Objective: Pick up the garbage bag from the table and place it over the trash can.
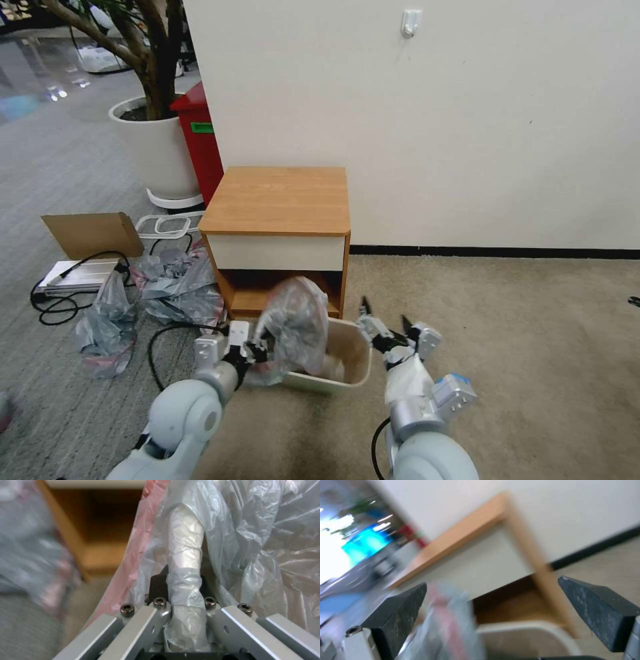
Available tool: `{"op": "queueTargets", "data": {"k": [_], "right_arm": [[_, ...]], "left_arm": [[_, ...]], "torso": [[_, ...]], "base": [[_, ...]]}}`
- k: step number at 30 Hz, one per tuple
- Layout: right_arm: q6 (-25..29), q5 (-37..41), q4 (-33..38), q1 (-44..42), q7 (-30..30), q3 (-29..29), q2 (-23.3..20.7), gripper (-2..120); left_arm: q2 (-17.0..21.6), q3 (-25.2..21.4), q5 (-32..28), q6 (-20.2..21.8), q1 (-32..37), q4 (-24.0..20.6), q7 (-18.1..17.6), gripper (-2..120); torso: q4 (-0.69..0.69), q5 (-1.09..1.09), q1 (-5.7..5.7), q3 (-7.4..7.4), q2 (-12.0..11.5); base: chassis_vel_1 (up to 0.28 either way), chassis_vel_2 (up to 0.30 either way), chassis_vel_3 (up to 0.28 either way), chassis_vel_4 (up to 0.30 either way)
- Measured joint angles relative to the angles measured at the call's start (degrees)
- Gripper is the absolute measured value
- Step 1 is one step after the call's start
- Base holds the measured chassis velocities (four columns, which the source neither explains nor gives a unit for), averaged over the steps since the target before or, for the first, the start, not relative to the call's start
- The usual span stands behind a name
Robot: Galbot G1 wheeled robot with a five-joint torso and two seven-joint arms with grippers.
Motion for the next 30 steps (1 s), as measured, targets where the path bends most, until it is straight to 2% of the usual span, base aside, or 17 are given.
{"op": "queueTargets", "data": {"k": [3, 9, 17, 30], "right_arm": [[-3.1, -1.6, 0.3, 1.0, -7.8, -1.5, -2.7, 100], [-6.6, -2.8, 0.2, 3.0, -13.4, -3.8, -5.2, 100], [-8.9, -1.8, -1.5, 8.9, -11.7, -6.6, -5.9, 100], [-11.3, -1.9, -5.5, 12.3, -8.6, -9.7, -5.2, 95]], "left_arm": [[0.6, -1.7, 2.4, -4.2, 2.8, -2.8, -0.5, 4], [-0.2, -2.9, 4.4, -8.0, 5.3, -4.6, -1.9, 4], [-1.6, -2.9, 10.2, -11.2, 7.5, -5.8, -2.1, 4], [-2.4, -2.4, 11.3, -11.9, 8.5, -7.0, -2.0, 4]], "torso": [[0.00, -0.01, 0.00, 0.00, 0.0], [0.01, -0.01, 0.00, 0.00, 0.0], [0.01, -0.01, 0.00, 0.00, 0.0], [0.00, -0.01, 0.00, 0.00, 0.0]], "base": [[0.000, 0.000, 0.000, 0.000], [0.000, 0.000, 0.000, 0.000], [0.000, 0.000, 0.000, 0.000], [0.000, 0.000, 0.000, 0.000]]}}
